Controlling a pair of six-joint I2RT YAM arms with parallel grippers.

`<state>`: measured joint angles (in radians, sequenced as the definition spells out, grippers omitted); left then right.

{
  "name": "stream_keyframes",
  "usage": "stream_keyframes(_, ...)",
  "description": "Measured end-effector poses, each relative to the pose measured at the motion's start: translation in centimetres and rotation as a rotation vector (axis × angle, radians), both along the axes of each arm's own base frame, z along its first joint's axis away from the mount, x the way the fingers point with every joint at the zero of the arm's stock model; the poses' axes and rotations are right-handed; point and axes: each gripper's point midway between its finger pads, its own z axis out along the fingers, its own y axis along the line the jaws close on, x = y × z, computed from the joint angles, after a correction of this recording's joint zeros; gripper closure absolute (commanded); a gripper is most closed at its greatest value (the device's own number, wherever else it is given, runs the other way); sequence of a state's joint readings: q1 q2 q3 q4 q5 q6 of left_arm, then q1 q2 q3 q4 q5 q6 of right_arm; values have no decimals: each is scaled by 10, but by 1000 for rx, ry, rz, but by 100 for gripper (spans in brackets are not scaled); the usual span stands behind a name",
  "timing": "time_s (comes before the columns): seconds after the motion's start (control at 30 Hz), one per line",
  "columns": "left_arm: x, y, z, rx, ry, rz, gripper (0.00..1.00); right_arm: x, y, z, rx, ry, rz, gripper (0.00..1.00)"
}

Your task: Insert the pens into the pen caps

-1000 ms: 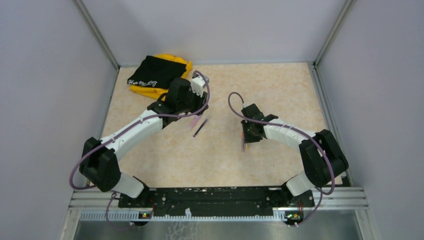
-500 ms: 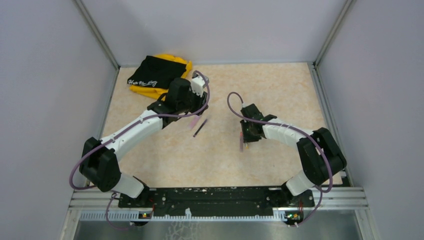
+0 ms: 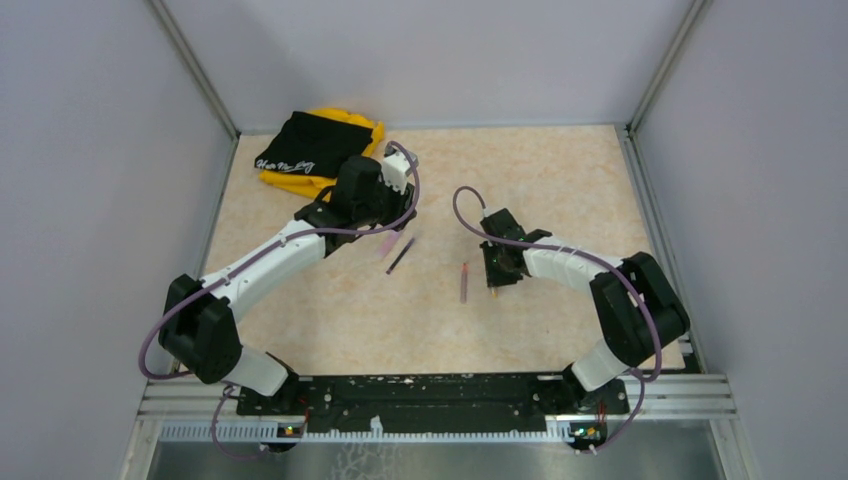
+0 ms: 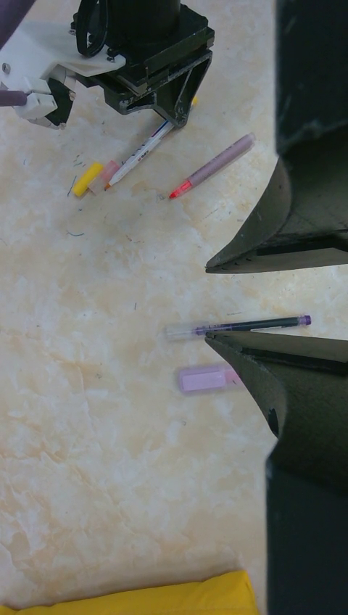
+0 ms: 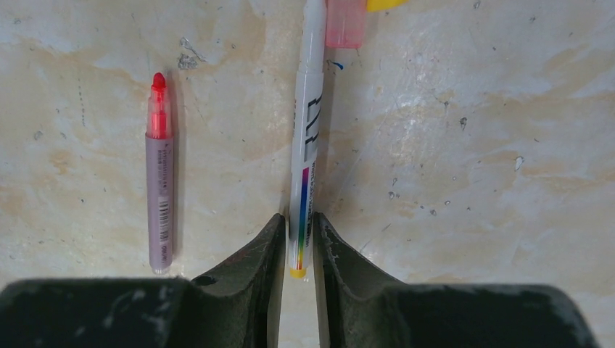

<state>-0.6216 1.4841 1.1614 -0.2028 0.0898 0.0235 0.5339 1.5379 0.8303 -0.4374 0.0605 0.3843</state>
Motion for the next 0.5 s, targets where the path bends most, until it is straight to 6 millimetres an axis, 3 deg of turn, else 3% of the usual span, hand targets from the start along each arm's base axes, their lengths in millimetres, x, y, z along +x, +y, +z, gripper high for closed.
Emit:
stream_keyframes(0.23,0,0,0,0,1,0,60,0,-1,-2,-10,0,5,81)
stream_keyframes(0.5,0,0,0,0,1,0,60,0,-1,-2,-11,-1,16,92)
